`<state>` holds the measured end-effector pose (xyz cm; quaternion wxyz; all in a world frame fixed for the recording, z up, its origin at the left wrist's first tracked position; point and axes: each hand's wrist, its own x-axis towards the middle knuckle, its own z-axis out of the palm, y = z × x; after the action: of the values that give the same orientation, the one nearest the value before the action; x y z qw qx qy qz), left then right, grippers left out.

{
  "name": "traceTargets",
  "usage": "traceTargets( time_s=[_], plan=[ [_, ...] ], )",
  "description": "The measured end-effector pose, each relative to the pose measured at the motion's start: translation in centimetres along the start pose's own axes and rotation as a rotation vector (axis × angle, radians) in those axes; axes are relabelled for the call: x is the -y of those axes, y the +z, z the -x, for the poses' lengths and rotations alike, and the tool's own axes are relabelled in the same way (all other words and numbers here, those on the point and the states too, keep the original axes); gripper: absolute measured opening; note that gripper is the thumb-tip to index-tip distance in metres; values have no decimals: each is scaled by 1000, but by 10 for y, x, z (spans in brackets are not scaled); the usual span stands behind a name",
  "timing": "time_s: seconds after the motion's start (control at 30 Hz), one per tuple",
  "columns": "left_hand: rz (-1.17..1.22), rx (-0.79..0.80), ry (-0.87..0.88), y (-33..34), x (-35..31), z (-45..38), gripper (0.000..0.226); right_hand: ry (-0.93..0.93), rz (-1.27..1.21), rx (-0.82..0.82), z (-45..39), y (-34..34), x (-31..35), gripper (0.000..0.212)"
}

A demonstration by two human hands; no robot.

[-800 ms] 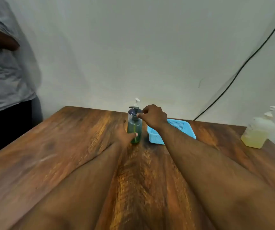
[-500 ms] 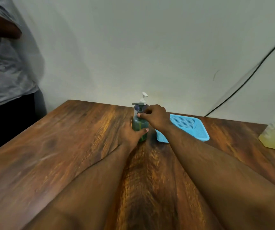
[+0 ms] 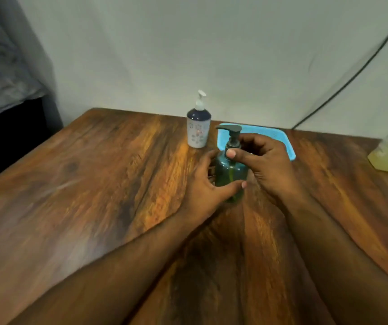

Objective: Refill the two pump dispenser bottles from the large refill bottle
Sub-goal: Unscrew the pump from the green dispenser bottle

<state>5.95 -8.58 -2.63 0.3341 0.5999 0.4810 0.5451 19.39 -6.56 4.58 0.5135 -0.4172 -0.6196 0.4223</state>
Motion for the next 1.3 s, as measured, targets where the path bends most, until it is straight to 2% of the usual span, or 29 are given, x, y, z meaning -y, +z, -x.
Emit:
traceTargets(
  time_s=[0.1,0.2,0.3,0.43,0.6,0.8,0.93,1.07,1.23,1.3],
  plan=[
    [55,121,-57,12,-6,23,79,-19,-103,-70,33,-20,-13,25],
    [225,202,-145,24,-7,31,69,-31,-77,-99,42,-35,-26,24],
    [320,218,-192,34,2,35,68,-81,-33,-106,42,-46,-40,25],
    [308,245,-192,32,9,27,69,-84,-110,-88,43,-48,-48,32],
    [304,290,-190,29,14,22,71,-97,-185,-33,41,-50,-50,29],
    [283,324,-206,26,17,20,70,-23,-346,20,47,-49,-55,40],
    [294,330,-199,26,19,21,71,-25,-307,-63,46,-45,-54,57],
    [290,353,-202,25,23,18,75,-34,-368,-70,46,-47,-53,42],
    [271,366,-215,24,26,16,74,-17,-273,-23,46,-49,-51,52],
    [270,363,-213,24,26,16,72,-13,-227,-15,46,-47,-49,49]
  ],
)
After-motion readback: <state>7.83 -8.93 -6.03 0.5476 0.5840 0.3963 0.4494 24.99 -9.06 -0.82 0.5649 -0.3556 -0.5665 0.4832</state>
